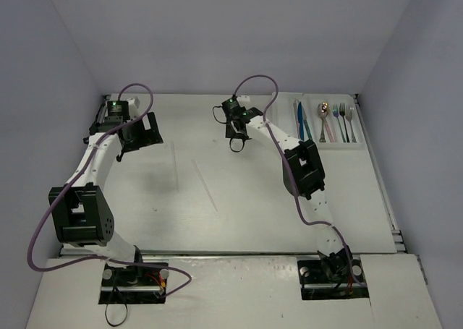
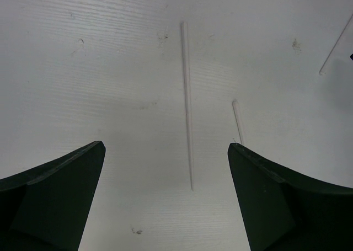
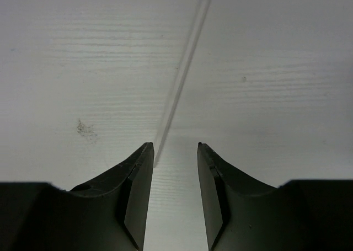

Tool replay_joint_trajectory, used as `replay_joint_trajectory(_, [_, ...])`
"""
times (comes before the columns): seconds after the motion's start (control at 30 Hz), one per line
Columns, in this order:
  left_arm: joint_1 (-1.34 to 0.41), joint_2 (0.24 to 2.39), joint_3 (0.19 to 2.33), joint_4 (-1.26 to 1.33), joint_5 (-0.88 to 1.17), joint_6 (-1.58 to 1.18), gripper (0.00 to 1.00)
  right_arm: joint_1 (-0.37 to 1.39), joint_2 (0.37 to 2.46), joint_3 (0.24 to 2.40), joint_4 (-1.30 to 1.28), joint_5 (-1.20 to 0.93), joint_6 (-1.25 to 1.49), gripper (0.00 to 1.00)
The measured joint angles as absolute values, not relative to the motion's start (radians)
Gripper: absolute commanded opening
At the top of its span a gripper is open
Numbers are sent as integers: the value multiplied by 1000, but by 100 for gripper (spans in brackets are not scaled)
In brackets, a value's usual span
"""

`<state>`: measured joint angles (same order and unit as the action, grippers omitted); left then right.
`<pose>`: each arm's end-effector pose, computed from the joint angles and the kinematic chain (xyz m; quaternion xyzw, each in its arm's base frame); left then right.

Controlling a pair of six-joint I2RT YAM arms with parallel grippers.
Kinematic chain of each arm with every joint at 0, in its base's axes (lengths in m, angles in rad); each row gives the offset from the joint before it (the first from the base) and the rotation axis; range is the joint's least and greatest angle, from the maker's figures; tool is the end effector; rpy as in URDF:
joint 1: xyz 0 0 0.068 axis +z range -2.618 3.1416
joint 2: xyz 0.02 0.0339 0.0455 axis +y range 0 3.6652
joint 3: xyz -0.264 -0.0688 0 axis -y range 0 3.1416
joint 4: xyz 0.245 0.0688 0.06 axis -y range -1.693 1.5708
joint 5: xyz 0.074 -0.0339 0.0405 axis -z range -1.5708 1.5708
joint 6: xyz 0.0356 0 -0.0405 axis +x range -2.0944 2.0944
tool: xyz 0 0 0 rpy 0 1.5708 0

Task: Sort the eating utensils into containers

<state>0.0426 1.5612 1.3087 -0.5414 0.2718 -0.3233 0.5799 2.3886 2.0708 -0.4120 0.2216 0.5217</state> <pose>0.3457 0.0052 0.2972 -0.1164 0.9110 -0.1767 0.3540 0.4603 0.2922 0.2020 0.0187 0.9082 0.1263 0.3985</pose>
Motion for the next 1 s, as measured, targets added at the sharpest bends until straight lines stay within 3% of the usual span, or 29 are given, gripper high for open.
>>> replay_joint_trajectory(0.63, [80,1561,1296,-541,290,-324,94,590,2501,2151,-393,236,531,30])
replay_joint_trajectory(0.87, [100,1561,1296,-542,301,-327,94,587,2500,2135,-378,236,538,7])
replay_joint_trajectory(1.0, [121,1562,1296,-547,317,-334,94,576,2478,2088,-340,211,548,0])
